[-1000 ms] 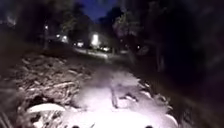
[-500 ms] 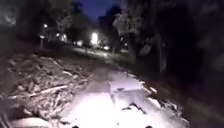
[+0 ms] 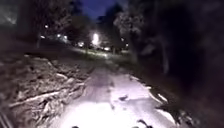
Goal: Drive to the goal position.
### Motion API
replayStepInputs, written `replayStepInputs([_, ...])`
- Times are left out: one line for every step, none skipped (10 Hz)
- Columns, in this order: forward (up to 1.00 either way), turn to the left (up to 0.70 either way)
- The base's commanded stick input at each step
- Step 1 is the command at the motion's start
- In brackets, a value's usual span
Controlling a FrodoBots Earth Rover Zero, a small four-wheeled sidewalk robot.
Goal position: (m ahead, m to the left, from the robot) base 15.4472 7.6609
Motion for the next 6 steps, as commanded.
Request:
replayStepInputs([0.70, 0.00])
replayStepInputs([0.70, 0.00])
replayStepInputs([0.70, 0.26])
replayStepInputs([0.70, 0.16])
replayStepInputs([0.70, 0.00])
replayStepInputs([0.70, 0.00])
